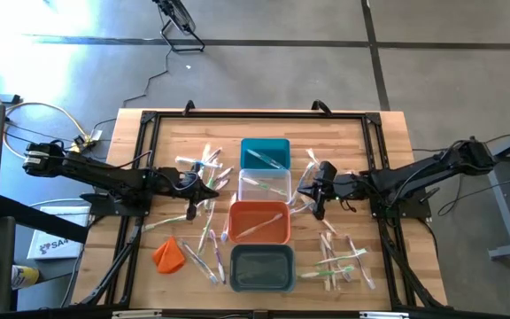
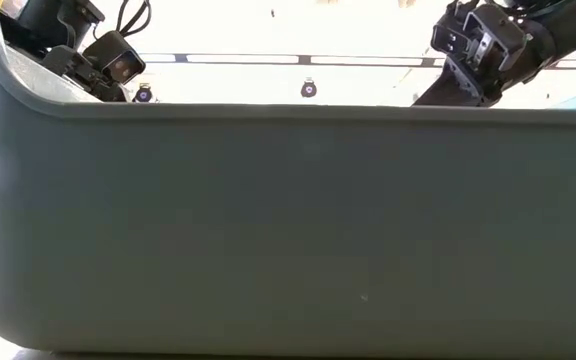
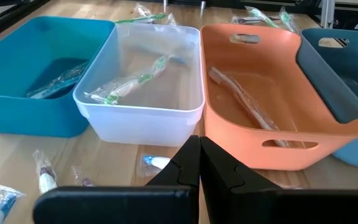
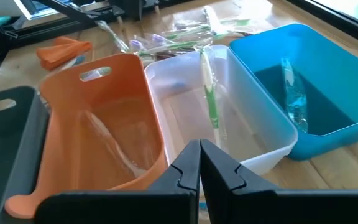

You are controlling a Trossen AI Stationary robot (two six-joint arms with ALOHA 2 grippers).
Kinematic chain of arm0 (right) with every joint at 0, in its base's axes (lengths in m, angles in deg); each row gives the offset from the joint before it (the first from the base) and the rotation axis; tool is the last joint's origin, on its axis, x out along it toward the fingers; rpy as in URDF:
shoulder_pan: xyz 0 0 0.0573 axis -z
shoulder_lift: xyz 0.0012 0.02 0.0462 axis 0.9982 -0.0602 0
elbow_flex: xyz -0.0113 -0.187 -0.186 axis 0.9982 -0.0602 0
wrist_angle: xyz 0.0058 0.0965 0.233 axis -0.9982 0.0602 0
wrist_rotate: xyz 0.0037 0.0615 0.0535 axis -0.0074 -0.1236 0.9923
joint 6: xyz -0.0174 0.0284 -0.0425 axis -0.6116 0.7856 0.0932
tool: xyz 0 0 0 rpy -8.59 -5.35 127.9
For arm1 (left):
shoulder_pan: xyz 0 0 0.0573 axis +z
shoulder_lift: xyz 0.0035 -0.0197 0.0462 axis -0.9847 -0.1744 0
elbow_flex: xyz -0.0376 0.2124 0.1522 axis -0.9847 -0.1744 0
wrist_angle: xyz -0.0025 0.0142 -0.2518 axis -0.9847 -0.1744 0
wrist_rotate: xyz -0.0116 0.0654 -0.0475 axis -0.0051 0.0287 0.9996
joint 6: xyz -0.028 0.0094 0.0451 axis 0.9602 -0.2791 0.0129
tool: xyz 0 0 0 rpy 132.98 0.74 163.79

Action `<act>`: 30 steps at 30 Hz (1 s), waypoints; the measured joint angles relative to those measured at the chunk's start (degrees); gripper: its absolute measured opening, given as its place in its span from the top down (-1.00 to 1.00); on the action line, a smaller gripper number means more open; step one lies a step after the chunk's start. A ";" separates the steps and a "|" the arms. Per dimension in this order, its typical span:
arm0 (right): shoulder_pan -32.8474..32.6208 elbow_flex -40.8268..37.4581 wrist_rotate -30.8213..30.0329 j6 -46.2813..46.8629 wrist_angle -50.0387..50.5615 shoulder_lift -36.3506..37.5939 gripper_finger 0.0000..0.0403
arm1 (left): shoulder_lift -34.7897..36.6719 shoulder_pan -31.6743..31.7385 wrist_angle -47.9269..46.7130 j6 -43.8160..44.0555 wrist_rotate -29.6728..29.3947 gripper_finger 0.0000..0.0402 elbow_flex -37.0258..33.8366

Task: Pick & Place Toothbrushes
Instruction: Put the violet toothbrush into the green bin

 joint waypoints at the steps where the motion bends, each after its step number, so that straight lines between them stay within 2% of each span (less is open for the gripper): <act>1: 0.00 0.00 -0.01 0.01 0.00 0.00 0.99 | 0.00 0.00 0.00 0.00 -0.01 1.00 0.02; 6: 0.07 0.00 -0.28 -0.86 -0.02 0.00 0.99 | 0.00 0.00 0.03 0.00 -0.31 1.00 0.06; 9: 0.07 0.00 -3.12 -4.80 -0.07 0.00 0.99 | 0.00 0.00 0.72 0.00 -3.17 1.00 0.07; 15: 2.22 0.00 -10.89 -12.42 -0.46 0.00 0.99 | 0.00 0.00 1.49 -0.21 -16.39 1.00 0.09; 23: 9.78 0.00 -12.88 -10.70 -0.55 0.00 0.99 | 0.01 0.04 1.38 -0.24 -39.00 1.00 0.09; 30: 15.86 0.00 -13.49 -4.79 -0.07 -0.02 0.98 | 0.00 0.04 -1.46 -0.17 -44.37 1.00 0.09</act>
